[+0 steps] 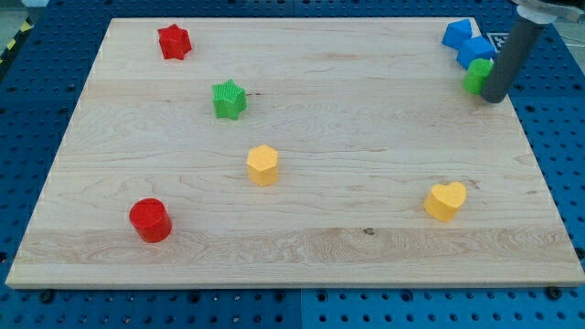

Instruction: Adjust the green circle below the blue cube

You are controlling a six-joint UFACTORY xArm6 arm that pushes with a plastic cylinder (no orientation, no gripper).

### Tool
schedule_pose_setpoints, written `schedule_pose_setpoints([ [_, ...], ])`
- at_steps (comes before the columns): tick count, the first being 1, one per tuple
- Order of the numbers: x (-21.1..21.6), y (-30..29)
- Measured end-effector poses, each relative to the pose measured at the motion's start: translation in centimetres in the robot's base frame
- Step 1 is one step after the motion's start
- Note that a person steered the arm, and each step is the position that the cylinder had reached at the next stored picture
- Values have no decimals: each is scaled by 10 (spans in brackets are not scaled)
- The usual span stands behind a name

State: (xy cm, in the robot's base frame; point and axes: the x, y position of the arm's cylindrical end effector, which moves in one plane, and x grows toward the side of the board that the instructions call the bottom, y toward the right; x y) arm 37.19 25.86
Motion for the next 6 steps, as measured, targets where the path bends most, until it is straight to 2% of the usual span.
schedule_pose_setpoints([
  [1, -1, -30],
  [2, -8, -32],
  [6, -10, -3],
])
